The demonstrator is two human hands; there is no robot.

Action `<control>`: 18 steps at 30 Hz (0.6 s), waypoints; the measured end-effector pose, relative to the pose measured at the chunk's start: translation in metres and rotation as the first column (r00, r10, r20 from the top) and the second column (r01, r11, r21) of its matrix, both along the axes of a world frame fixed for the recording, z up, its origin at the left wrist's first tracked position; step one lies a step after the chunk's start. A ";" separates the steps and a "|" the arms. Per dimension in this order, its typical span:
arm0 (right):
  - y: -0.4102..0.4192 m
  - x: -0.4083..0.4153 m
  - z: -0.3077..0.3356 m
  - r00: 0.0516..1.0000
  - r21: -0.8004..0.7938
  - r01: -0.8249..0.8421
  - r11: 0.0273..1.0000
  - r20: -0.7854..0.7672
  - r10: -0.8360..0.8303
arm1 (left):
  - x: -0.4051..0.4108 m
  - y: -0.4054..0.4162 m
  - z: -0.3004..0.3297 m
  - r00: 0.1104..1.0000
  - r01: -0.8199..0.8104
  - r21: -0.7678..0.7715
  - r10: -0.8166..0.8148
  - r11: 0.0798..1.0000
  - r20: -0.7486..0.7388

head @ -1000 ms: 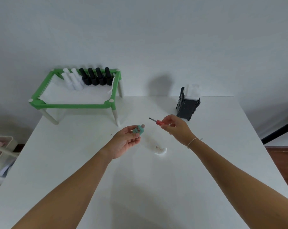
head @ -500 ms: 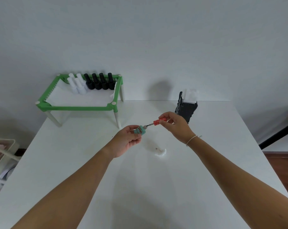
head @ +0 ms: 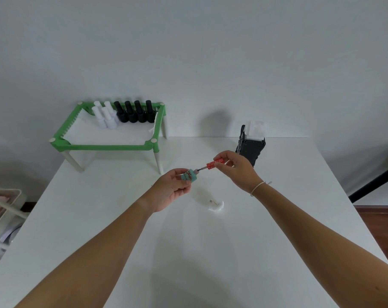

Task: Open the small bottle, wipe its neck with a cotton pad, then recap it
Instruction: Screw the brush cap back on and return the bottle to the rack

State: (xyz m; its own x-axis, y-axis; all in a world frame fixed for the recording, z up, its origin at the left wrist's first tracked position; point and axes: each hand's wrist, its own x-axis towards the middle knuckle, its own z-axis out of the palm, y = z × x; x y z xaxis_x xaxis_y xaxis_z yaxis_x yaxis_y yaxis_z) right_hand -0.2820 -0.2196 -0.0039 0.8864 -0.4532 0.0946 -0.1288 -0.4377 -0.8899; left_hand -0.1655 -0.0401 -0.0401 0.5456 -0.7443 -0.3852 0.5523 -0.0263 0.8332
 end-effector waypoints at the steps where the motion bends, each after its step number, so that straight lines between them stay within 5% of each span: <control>1: 0.000 0.000 0.000 1.000 -0.001 0.000 1.000 0.001 0.000 | 0.000 0.000 0.000 1.000 0.001 -0.002 -0.001 1.000 0.000; 18: 0.009 0.008 -0.005 0.998 -0.149 -0.039 0.988 -0.062 0.030 | 0.000 -0.009 -0.002 0.996 0.063 -0.003 -0.063 0.998 0.062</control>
